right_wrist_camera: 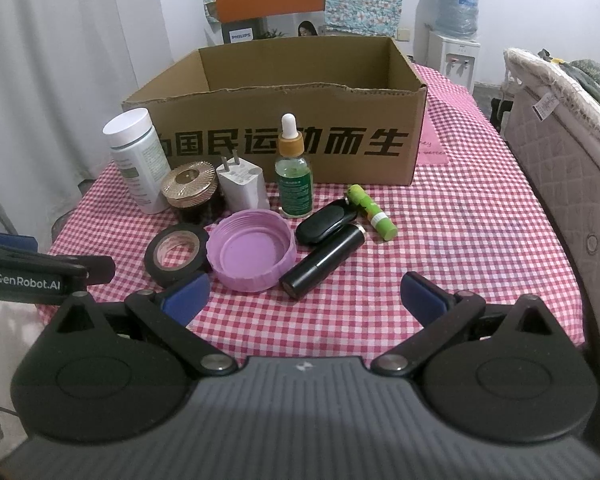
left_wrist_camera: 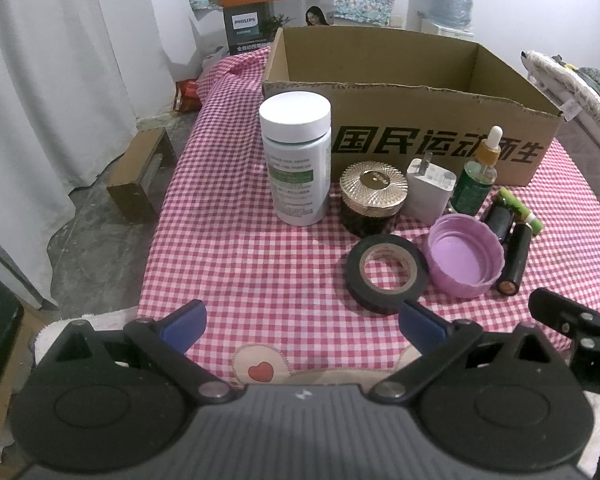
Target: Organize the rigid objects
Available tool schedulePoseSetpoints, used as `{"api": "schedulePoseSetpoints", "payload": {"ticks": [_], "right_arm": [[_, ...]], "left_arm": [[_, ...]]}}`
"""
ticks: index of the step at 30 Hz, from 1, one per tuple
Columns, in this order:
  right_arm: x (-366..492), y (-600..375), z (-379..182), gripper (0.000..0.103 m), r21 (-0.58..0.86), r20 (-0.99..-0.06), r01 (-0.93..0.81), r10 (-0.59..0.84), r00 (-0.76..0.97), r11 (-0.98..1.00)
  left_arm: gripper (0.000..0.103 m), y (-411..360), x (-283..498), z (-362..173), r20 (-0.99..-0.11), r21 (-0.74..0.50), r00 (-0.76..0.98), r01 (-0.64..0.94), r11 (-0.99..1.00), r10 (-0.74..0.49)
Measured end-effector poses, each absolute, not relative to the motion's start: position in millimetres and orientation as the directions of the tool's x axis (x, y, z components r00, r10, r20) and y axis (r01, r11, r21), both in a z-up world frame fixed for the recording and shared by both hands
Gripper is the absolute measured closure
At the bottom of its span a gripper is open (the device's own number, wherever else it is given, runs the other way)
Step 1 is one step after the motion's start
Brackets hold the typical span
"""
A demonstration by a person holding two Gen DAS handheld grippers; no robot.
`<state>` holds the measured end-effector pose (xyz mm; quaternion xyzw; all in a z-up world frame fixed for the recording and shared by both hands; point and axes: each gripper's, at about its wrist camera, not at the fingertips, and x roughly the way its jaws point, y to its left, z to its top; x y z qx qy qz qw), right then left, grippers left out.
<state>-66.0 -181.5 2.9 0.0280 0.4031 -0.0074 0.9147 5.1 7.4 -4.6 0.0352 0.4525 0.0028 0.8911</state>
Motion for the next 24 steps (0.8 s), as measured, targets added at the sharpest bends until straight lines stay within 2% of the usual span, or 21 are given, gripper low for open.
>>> {"api": "schedulePoseSetpoints", "payload": {"ticks": [24], "right_arm": [[-65.4, -179.1, 3.1, 0.001, 0.047, -0.736, 0.035, 0.011, 0.676, 0.998]], "left_arm": [[0.000, 8.0, 5.0, -5.1, -0.807, 0.067, 0.590, 0.027, 0.997, 0.038]]}}
